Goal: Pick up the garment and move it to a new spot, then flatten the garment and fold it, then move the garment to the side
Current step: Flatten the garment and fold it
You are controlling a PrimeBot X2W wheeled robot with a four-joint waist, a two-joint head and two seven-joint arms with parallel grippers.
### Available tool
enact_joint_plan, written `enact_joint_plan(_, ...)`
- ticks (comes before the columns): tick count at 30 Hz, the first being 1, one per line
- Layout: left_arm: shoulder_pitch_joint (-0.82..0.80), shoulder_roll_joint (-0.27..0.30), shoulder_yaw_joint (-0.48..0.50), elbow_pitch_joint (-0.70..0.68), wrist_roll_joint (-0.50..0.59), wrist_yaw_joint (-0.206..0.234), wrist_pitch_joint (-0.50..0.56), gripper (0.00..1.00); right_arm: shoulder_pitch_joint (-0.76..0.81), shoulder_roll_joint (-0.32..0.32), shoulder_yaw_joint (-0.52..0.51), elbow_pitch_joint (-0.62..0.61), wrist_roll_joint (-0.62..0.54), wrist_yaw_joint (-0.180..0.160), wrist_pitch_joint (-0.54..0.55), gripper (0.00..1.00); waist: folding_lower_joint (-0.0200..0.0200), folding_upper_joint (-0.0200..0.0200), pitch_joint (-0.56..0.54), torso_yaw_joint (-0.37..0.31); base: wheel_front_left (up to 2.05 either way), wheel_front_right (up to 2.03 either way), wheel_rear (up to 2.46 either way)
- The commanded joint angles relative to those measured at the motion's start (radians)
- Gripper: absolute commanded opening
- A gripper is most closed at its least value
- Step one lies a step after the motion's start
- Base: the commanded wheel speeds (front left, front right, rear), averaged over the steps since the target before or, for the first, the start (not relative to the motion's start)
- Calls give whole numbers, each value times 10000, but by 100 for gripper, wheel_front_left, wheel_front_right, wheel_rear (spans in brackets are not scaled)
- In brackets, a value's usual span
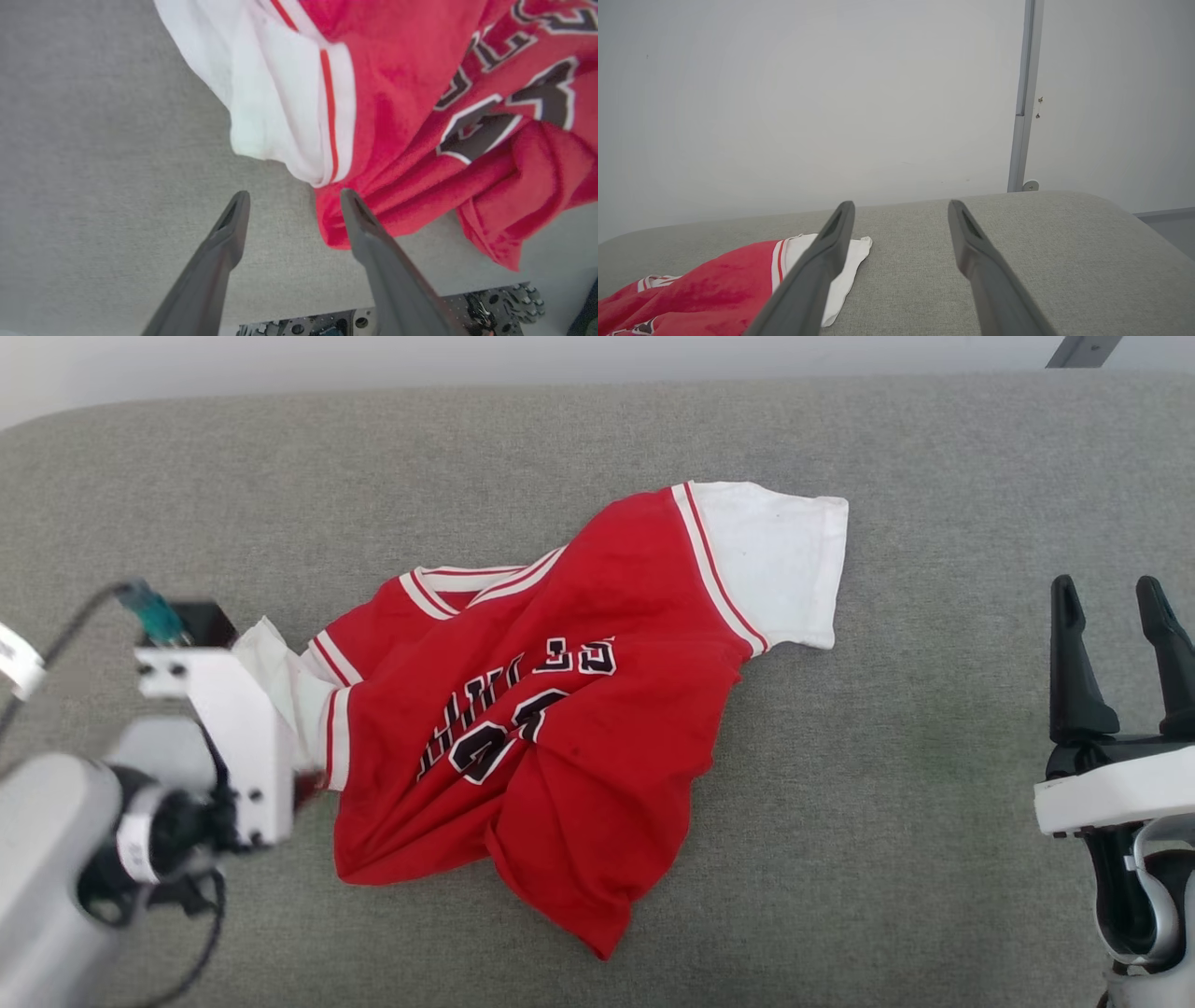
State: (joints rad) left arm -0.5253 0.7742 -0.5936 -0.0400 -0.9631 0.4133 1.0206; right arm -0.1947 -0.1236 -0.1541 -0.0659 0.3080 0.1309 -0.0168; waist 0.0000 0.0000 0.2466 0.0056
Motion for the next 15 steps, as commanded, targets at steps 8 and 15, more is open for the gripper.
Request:
enact_joint_plan(8, -1338, -143, 188, 1264, 830, -486, -928, 100, -165, -56, 201, -64, 55, -3, 27, 100, 0, 0, 245, -210, 0, 0, 0)
enact_joint_plan(15, -2197, -879, -139, 3551, 1262, -1210, -1767, 100, -349, -259, 282, 86, 177, -3, -40, 100, 0, 0, 488, -419, 0, 0, 0)
